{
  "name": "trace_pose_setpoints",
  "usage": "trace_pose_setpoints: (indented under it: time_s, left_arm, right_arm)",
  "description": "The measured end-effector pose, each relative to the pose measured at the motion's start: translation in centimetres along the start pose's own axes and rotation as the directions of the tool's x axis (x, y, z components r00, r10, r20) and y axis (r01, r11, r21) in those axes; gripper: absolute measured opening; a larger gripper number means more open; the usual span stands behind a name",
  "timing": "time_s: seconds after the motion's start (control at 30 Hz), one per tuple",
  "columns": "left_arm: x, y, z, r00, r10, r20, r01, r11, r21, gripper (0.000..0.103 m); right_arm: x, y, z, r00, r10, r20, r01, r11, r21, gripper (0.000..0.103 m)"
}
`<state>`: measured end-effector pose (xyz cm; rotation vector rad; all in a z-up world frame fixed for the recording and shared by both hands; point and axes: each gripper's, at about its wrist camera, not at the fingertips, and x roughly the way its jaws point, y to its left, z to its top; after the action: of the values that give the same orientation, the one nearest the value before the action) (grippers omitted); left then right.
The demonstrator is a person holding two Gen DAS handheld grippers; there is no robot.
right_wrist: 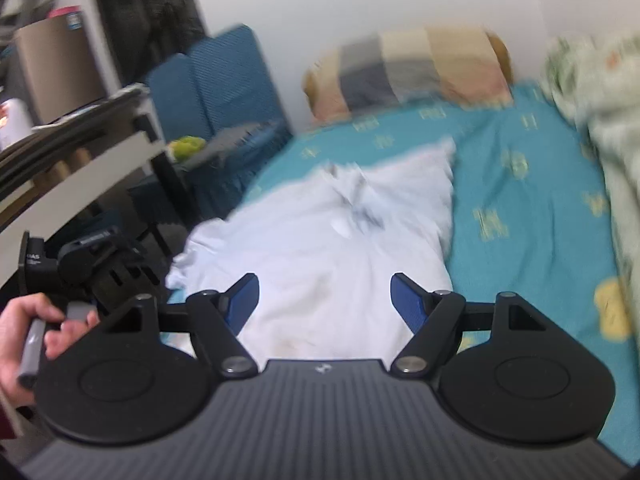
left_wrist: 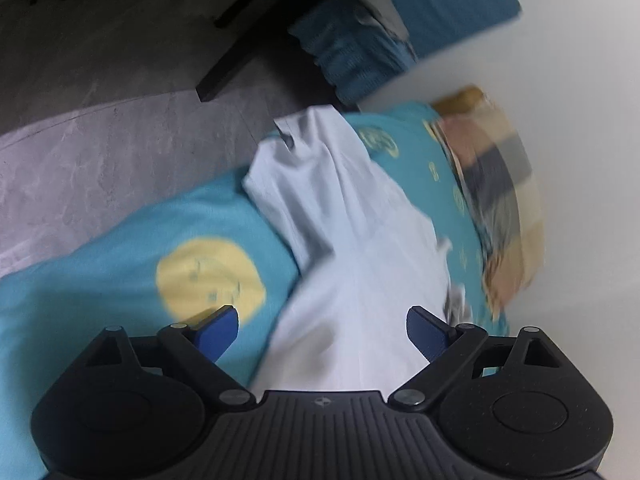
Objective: Fold clothes
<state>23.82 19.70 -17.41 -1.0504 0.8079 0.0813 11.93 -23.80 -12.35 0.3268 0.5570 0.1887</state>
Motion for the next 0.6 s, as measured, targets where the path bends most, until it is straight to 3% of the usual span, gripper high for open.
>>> trace_pose_setpoints:
  time_s: [0.07,0.13,0.2,0.47,0.5,0.57,0.6]
  left_arm:
    - [2.3,1.2,1.2,1.000,-0.022,0.014,0.023,0.996,-0.086,0.093]
    - [3.7,1.1,2.1,0.995,-0.058,0.081,0.065,0.993,-0.094,0.093]
    - [5.2,0.3,3.1,0.991,-0.057,0.123,0.066,0.996,-0.065,0.098]
    - [10.8,-2.5,6.0,0.981,0.023,0.195,-0.037,0.997,0.067,0.097]
    - [11.4,-2.7,6.5,0.980,0.033,0.198,-0.049,0.996,0.075,0.094]
    - [12.6,-3.2,7.5,0.980,0.076,0.186,-0.096,0.990,0.103,0.077]
    - [13.3,-3.6,7.9,0.979,0.109,0.173,-0.131,0.984,0.122,0.061]
  right_arm:
    - [1.5,-0.9,-0.2,1.000,-0.004,-0.029,0.005,0.999,0.034,0.074]
    - [2.9,-1.3,-0.2,0.999,-0.011,-0.051,0.014,0.999,0.046,0.074]
    - [3.8,-1.6,-0.3,0.998,-0.007,-0.055,0.009,0.999,0.047,0.074]
    - [5.9,-3.6,-0.8,0.996,-0.005,-0.089,0.017,0.992,0.126,0.074]
    - [6.1,-4.0,-0.7,0.996,-0.006,-0.089,0.018,0.990,0.142,0.074]
    - [6.2,-4.4,-0.7,0.996,-0.008,-0.084,0.022,0.986,0.166,0.074]
    - [6.3,-4.6,-0.6,0.997,-0.009,-0.082,0.024,0.984,0.177,0.074]
